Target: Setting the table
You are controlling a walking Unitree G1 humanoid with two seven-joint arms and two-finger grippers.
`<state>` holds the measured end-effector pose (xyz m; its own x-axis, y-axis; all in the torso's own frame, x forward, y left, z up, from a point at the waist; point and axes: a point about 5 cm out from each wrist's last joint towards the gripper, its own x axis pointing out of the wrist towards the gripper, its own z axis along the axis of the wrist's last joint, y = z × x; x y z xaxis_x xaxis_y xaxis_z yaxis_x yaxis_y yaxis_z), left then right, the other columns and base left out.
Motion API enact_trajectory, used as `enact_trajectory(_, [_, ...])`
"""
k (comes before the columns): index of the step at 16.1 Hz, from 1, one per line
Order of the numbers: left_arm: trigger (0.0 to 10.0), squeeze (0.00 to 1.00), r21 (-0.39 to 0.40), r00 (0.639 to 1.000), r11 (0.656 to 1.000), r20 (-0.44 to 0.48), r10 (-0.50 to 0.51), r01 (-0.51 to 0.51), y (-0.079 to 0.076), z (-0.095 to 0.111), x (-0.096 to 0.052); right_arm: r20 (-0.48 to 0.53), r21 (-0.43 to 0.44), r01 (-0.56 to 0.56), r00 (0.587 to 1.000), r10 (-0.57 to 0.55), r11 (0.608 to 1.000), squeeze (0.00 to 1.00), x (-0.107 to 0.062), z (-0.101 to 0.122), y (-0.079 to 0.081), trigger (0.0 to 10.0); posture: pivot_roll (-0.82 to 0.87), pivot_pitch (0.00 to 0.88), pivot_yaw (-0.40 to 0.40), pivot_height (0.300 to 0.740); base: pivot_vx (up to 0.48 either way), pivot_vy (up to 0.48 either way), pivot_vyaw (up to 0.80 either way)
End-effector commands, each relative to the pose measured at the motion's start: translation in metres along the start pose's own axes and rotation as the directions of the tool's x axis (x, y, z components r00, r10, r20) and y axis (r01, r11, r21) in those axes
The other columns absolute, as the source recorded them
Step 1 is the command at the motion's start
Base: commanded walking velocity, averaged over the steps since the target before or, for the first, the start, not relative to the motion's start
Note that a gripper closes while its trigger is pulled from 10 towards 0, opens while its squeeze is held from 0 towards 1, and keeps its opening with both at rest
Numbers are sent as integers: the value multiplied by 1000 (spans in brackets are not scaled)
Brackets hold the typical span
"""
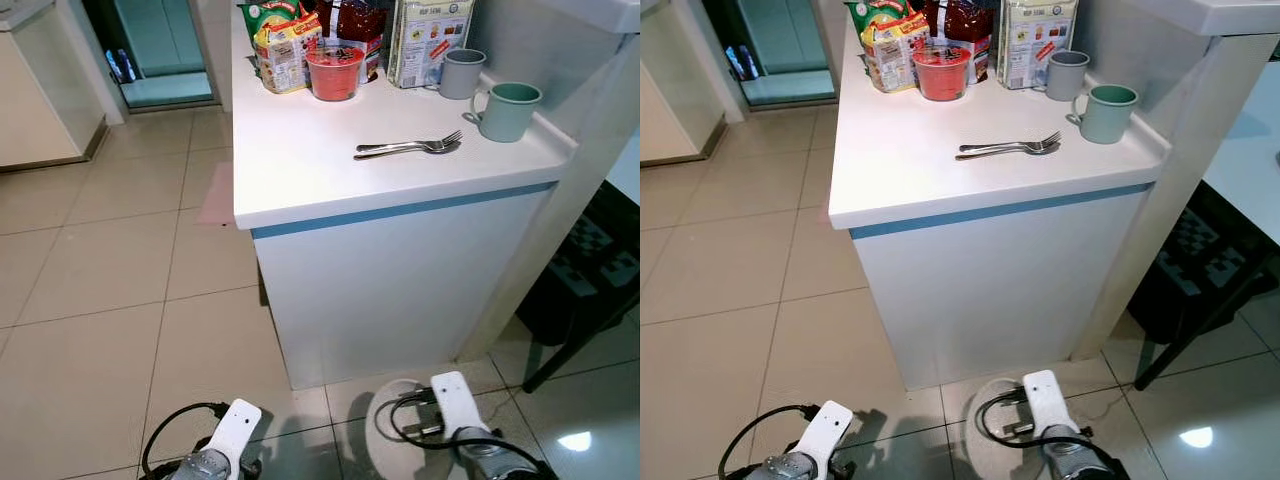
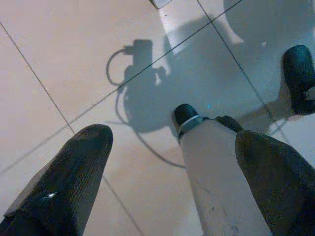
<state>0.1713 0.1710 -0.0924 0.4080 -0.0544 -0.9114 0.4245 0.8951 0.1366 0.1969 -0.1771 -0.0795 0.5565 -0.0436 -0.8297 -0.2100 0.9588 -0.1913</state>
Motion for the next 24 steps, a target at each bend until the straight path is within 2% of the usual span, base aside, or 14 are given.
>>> enact_trajectory(1, [10000, 0, 26, 1000, 1000, 0, 9, -9, 1, 0, 0, -16, -24, -7, 1000, 6, 1000, 0, -1, -8, 0, 0, 47, 0, 55, 740, 0, 0, 0])
enact_trajectory(5, [10000, 0, 47, 1000, 999, 2, -18, 18, -5, 4, 1, -51, -62, 3, 999, -6, 998, 0, -4, -22, -14, 0, 64, 0, 33, 740, 0, 0, 0])
enact_trajectory(7, [10000, 0, 61, 1000, 998, -4, -19, 20, -7, 2, 1, -52, -63, 6, 999, -10, 998, 0, -4, -23, -16, 0, 71, 0, 32, 740, 0, 0, 0])
enact_trajectory(9, [10000, 0, 111, 1000, 994, -22, -9, 12, -4, -5, 0, -38, -74, -5, 999, 2, 997, 0, -4, -20, -16, 0, 89, 0, 40, 740, 0, 0, 0])
enact_trajectory(12, [10000, 0, 105, 999, 994, -32, 16, -13, 2, -7, -1, -31, -65, -4, 1000, 2, 998, 0, -4, -19, -19, 0, 93, 0, 33, 740, 0, 0, 0])
enact_trajectory(16, [10000, 0, 87, 1000, 996, -15, 18, -17, -3, 0, 1, -39, -90, 10, 999, -14, 996, 0, -5, -22, -25, 0, 90, 0, 15, 740, 0, 0, 0])
enact_trajectory(22, [10000, 0, 118, 1000, 993, -7, 9, -8, -3, 1, 0, -38, -98, 8, 999, -12, 995, 0, -3, -18, -18, 0, 94, 0, 14, 740, 0, 0, 0])
enact_trajectory(24, [10000, 0, 136, 1000, 991, -18, 17, -14, -1, 0, 0, -25, -91, -11, 1000, 9, 996, 0, -2, -13, -8, 0, 97, 0, 19, 740, 0, 0, 0])
